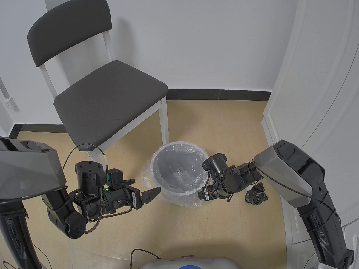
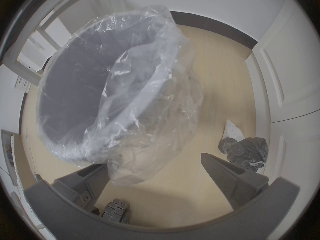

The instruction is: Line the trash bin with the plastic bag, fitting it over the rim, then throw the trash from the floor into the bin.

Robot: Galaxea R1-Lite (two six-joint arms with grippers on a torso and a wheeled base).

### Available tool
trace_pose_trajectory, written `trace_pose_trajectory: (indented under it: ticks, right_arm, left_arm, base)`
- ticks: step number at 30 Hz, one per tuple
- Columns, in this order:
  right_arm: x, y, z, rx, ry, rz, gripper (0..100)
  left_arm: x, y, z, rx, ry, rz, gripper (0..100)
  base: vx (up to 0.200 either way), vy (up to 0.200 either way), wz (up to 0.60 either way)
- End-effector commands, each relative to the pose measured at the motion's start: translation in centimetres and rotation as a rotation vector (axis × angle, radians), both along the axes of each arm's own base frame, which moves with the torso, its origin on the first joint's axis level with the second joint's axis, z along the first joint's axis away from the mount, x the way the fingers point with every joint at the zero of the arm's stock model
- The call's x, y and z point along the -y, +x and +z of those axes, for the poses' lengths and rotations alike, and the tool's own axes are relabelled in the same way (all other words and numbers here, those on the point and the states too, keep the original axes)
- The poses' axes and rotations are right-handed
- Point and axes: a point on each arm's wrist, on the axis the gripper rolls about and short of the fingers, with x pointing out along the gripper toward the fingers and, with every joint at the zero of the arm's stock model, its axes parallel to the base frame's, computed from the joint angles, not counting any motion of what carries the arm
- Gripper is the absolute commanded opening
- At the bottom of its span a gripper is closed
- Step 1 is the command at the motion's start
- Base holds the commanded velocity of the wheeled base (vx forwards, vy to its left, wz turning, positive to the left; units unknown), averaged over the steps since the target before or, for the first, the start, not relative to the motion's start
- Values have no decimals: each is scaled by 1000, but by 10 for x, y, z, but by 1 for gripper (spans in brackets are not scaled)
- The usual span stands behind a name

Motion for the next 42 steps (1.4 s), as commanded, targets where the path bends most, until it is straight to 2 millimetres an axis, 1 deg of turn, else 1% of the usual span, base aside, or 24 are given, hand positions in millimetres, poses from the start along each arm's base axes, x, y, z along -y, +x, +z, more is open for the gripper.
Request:
trace_pose_trajectory:
  ticks: [1, 2, 5, 6, 7, 8, 9, 11, 12, 13, 14, 15, 17, 20, 21, 22, 23, 29, 33, 35, 36, 38, 39, 42]
  right_arm:
    - [3, -1, 0, -14, -8, -5, 100]
    - [4, -3, 2, -15, -9, -3, 100]
    - [4, -12, 23, -2, -1, 4, 100]
    - [4, -12, 23, -2, -1, 4, 100]
    - [4, -21, 37, 5, 4, 14, 100]
    - [4, -28, 47, 9, 6, 22, 100]
    - [5, -33, 53, 9, 5, 25, 100]
    - [6, -50, 72, 13, 4, 44, 100]
    - [6, -54, 75, 15, 2, 45, 100]
    - [7, -65, 87, 22, 4, 57, 100]
    - [7, -69, 91, 24, 5, 60, 100]
    - [10, -79, 101, 29, 8, 66, 100]
    - [15, -92, 115, 43, 7, 68, 100]
    - [25, -106, 132, 69, -3, 54, 100]
    - [26, -107, 133, 71, -3, 53, 100]
    - [34, -115, 144, 89, -8, 38, 100]
    - [39, -120, 150, 98, -6, 32, 100]
    - [71, -141, 175, 133, 10, -16, 100]
    - [92, -155, 187, 154, 17, -54, 100]
    - [101, -162, 192, 165, 26, -66, 100]
    - [101, -162, 192, 165, 26, -66, 100]
    - [112, -178, 202, 188, 40, -72, 100]
    - [113, -180, 203, 191, 42, -72, 100]
    - [123, -199, 210, 231, 65, -73, 100]
  left_arm:
    - [-4, -7, 12, 30, -23, -22, 100]
    - [-6, -8, 14, 40, -33, -28, 100]
    - [-9, -10, 16, 75, -50, -29, 100]
    - [-9, -10, 16, 75, -50, -29, 100]
    - [-10, -10, 16, 88, -54, -27, 100]
    - [-11, -11, 15, 88, -54, -23, 100]
    - [-11, -12, 16, 87, -53, -24, 100]
    - [-13, -14, 18, 92, -49, -22, 100]
    - [-12, -14, 18, 93, -50, -24, 100]
    - [-12, -16, 22, 107, -51, -27, 100]
    - [-13, -16, 23, 112, -50, -28, 100]
    - [-13, -17, 25, 121, -43, -31, 100]
    - [-14, -21, 25, 126, -24, -38, 100]
    - [-15, -25, 20, 120, 18, -55, 100]
    - [-15, -26, 20, 120, 19, -55, 100]
    - [-16, -28, 18, 119, 35, -58, 100]
    - [-16, -29, 18, 118, 39, -57, 100]
    - [-13, -28, 16, 116, 43, -65, 100]
    - [-13, -23, 17, 136, 51, -55, 100]
    - [-13, -19, 17, 162, 84, -14, 100]
    - [-13, -19, 17, 162, 84, -14, 100]
    - [-12, -9, 16, 205, 144, 99, 100]
    - [-11, -9, 16, 208, 150, 112, 100]
    - [-11, -8, 18, 217, 156, 135, 100]
  base:
    - [0, 0, 0]
    - [0, 0, 0]
    - [0, 0, 0]
    - [0, 0, 0]
    - [0, 0, 0]
    - [0, 0, 0]
    - [0, 0, 0]
    - [0, 0, 0]
    - [0, 0, 0]
    - [0, 0, 0]
    - [0, 0, 0]
    - [0, 0, 0]
    - [0, 0, 0]
    - [0, 0, 0]
    - [0, 0, 0]
    - [0, 0, 0]
    - [0, 0, 0]
    - [0, 0, 0]
    - [0, 0, 0]
    - [0, 0, 0]
    - [0, 0, 0]
    - [0, 0, 0]
    - [0, 0, 0]
    - [0, 0, 0]
